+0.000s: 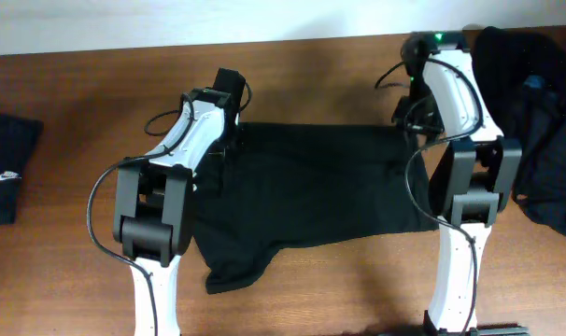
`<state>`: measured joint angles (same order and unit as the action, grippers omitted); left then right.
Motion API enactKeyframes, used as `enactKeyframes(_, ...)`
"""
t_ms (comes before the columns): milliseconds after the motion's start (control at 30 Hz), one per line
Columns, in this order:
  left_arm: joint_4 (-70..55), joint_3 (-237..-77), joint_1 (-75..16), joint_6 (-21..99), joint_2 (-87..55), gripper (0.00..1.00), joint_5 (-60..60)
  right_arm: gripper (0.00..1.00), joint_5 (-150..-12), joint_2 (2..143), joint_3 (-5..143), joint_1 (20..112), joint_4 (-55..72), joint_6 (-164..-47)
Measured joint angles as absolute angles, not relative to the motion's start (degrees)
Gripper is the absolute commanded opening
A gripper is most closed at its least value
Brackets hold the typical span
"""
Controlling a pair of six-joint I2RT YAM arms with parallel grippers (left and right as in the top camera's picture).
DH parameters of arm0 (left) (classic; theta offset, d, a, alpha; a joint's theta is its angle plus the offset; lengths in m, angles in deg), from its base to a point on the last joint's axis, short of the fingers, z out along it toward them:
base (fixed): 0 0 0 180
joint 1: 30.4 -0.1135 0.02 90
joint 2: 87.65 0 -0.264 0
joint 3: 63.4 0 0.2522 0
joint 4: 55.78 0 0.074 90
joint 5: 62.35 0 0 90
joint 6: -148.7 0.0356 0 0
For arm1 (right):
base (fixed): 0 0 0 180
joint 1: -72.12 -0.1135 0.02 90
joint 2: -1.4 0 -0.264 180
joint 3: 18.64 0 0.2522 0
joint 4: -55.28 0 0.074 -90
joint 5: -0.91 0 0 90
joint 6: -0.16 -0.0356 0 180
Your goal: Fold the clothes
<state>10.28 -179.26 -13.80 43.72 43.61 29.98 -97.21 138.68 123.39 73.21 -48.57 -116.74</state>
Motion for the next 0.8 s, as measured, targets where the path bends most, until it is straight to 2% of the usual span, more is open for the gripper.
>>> enactKeyframes(33,10.3,-179.3,-13.8,43.7,43.6,0.05,30.0,0.04,-97.0,138.6,123.5,73.2,-47.9,-115.9)
enactKeyframes(467,10.2,-179.3,-13.9,43.7,43.6,0.05,29.9,0.04,-94.8,138.5,117.2,73.2,-41.2,-109.6)
enactKeyframes(500,10.1,-179.3,-13.9,43.7,43.6,0.04,29.9,0.11,-94.8,138.5,116.8,73.2,-41.4,-109.3)
enactKeyframes(533,10.1,-179.3,-13.9,43.7,43.6,0.05,29.9,0.25,-94.6,138.5,116.6,73.2,-41.6,-109.1)
enactKeyframes(600,10.1,-179.3,-13.9,43.7,43.6,0.06,29.9,0.43,-94.3,138.5,116.5,73.4,-41.8,-109.0)
enactKeyframes(700,10.1,-179.3,-13.9,43.9,43.6,0.09,30.0,0.52,-94.1,138.5,116.4,73.6,-41.5,-107.9)
enactKeyframes(800,10.1,-179.3,-14.0,43.9,43.6,0.09,30.0,0.54,-93.9,138.5,116.1,74.2,-40.1,-106.3)
